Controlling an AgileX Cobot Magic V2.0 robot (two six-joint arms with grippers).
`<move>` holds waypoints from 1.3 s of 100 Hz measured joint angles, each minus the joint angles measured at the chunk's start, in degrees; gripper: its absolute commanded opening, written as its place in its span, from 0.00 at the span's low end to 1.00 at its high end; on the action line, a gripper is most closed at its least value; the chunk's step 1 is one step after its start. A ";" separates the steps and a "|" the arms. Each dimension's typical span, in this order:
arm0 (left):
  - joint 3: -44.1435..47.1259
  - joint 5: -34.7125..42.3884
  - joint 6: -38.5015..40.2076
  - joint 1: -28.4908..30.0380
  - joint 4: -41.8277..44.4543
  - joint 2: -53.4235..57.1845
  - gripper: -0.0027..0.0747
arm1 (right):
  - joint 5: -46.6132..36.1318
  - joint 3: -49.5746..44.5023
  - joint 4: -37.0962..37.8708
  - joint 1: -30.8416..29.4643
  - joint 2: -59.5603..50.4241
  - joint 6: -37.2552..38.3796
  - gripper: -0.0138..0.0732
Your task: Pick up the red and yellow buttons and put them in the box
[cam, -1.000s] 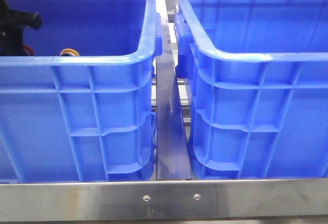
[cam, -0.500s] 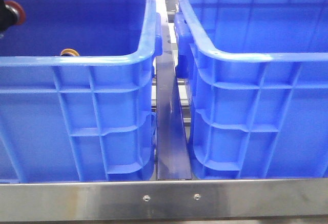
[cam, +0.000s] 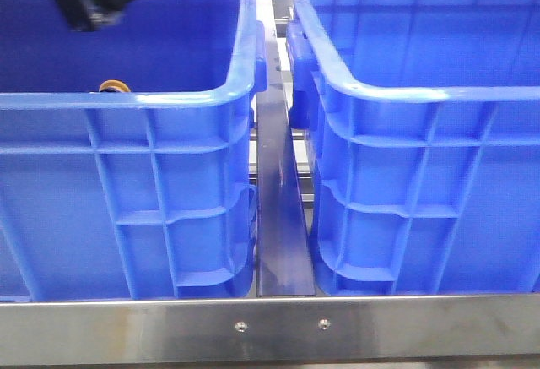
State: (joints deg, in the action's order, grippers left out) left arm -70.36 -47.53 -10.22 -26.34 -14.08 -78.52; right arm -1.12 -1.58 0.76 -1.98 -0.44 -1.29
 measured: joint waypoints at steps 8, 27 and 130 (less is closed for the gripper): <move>0.00 1.54 -0.24 -4.31 -0.50 0.00 0.23 | 0.00 0.00 0.00 0.00 0.00 0.00 0.04; 0.00 4.61 -1.82 -13.82 -1.01 0.00 0.23 | 0.00 0.00 0.00 0.00 0.00 0.00 0.04; 0.04 6.24 -2.32 -18.62 -1.24 0.00 0.23 | 35.55 32.10 -1.82 0.00 22.68 1.29 0.06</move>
State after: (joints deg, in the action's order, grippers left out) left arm -70.32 -41.29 -12.54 -44.96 -15.33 -78.52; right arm 34.43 30.52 -1.05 -1.98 22.24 0.00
